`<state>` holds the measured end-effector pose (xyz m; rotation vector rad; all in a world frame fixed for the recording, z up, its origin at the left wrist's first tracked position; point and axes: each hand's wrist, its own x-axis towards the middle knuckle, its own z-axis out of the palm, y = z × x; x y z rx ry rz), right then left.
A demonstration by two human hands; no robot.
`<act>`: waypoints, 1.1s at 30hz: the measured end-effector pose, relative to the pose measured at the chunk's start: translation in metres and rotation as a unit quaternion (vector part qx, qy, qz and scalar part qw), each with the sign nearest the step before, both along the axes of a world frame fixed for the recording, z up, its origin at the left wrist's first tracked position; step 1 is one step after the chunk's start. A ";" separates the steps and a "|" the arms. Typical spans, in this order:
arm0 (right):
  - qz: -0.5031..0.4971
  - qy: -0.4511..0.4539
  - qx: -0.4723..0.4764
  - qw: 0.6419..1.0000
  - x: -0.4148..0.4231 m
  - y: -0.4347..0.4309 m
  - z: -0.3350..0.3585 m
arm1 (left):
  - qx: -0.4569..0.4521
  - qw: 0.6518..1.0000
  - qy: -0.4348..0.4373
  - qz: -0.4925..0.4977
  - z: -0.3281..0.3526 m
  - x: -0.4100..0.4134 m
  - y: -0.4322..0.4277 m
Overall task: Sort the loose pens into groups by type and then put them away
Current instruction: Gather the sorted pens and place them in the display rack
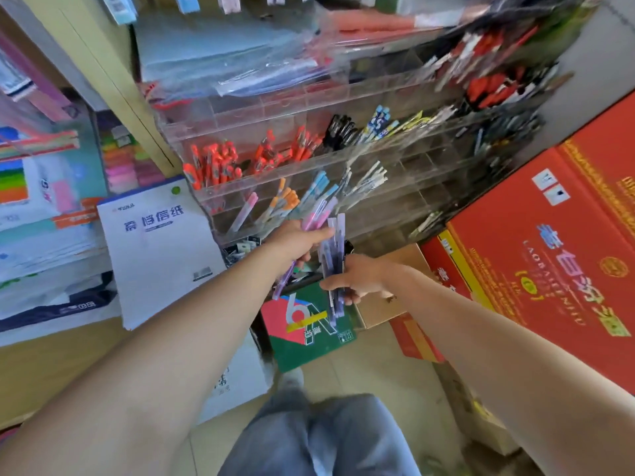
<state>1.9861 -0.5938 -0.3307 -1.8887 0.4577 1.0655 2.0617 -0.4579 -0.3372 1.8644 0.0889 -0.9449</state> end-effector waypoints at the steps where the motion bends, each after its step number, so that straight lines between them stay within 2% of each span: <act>1: -0.017 -0.007 0.008 1.000 0.003 -0.005 -0.001 | -0.001 1.000 0.002 0.002 -0.001 0.003 -0.005; 4: -0.081 -0.036 0.024 0.996 0.013 -0.027 -0.008 | -0.004 1.000 -0.003 0.017 -0.002 0.012 -0.023; 12: -0.199 -0.148 -0.024 0.968 0.067 -0.131 -0.022 | 0.007 0.999 0.014 0.033 -0.011 0.033 -0.084; 19: -0.304 -0.172 -0.037 0.936 0.111 -0.199 -0.040 | 0.028 0.996 0.032 0.081 -0.028 0.050 -0.135; 23: -0.372 -0.178 -0.013 0.911 0.138 -0.218 -0.049 | 0.063 0.994 0.025 0.090 -0.035 0.056 -0.154; 29: -0.453 -0.195 0.006 0.870 0.159 -0.221 -0.066 | 0.037 0.993 0.038 0.108 -0.047 0.064 -0.161; 33: -0.469 -0.196 0.019 0.861 0.158 -0.212 -0.075 | 0.026 0.993 0.046 0.104 -0.047 0.064 -0.159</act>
